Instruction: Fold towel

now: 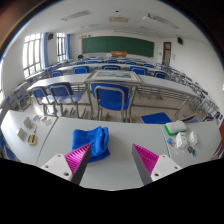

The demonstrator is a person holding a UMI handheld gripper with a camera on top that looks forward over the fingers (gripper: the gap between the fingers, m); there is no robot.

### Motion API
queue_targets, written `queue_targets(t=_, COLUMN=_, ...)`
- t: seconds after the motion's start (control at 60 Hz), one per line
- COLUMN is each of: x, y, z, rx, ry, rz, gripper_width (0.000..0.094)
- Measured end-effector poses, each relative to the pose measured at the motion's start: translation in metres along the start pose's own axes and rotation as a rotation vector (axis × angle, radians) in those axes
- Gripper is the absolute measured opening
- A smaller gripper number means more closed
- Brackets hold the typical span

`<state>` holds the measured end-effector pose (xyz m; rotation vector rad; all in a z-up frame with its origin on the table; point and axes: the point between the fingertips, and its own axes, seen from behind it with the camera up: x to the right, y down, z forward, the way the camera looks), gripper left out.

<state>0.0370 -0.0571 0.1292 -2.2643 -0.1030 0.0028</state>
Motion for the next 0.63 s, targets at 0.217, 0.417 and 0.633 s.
queue_targets(t=0.217, x=-0.048, y=0.011, z=-0.104, rx=0.042, ry=0.051, rz=-0.054, gripper_width=0.0853)
queue_targets(t=0.417, x=-0.075, y=0.031, z=-0.176, rx=0.073, ry=0.076, rz=-0.037, gripper_width=0.0850)
queue_targets(t=0.633, x=-0.082, y=0.041, z=-0.216, rx=0.102, ry=0.091, rz=-0.037, gripper_width=0.0852)
